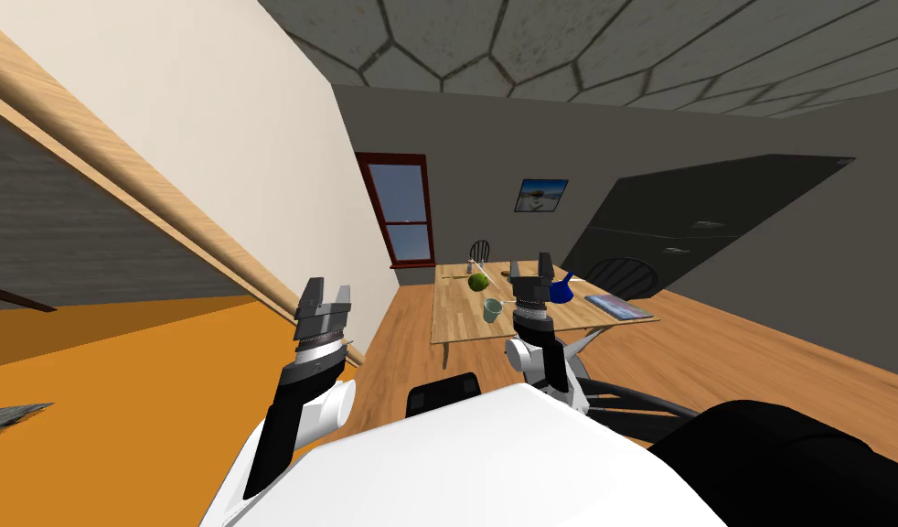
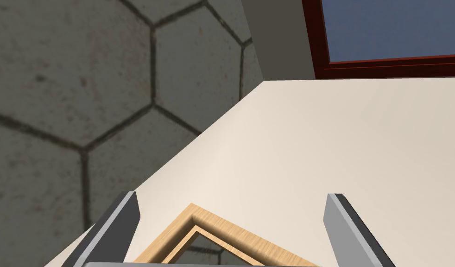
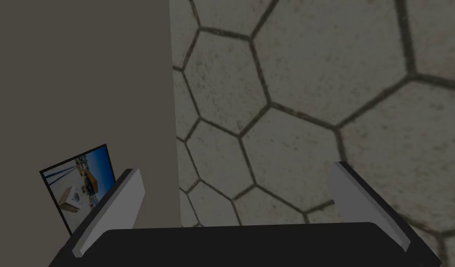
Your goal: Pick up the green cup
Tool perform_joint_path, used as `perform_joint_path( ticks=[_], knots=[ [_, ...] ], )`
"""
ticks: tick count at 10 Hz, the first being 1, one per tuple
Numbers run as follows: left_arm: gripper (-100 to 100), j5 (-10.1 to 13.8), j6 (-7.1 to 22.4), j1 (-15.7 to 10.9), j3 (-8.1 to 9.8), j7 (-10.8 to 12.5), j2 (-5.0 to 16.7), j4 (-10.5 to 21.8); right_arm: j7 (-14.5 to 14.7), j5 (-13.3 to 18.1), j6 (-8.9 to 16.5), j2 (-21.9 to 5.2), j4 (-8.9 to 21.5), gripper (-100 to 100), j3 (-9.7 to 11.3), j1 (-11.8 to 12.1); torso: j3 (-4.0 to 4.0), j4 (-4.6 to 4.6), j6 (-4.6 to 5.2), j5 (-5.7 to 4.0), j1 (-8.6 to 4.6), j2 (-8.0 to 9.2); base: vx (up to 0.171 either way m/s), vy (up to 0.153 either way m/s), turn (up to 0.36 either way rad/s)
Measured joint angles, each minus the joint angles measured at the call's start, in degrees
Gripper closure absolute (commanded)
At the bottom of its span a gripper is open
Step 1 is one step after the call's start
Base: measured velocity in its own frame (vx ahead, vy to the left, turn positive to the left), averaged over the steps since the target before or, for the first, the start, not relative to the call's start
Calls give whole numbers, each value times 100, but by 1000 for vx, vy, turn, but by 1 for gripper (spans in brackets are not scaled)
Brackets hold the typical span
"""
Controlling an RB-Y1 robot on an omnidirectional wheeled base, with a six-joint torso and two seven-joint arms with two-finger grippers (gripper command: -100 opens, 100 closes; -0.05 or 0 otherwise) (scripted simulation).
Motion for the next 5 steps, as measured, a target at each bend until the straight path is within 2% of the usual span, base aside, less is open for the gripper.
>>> perform_joint_path(
  ticks=[5],
  knots=[
    [0, 0, 0, 0, -1, 0, -1, 0, 163, 75, 165, -781, 217, -100, 29, -48, 4, 1, -1, 7, 33, 7, -17, 95, -14]
  ],
)
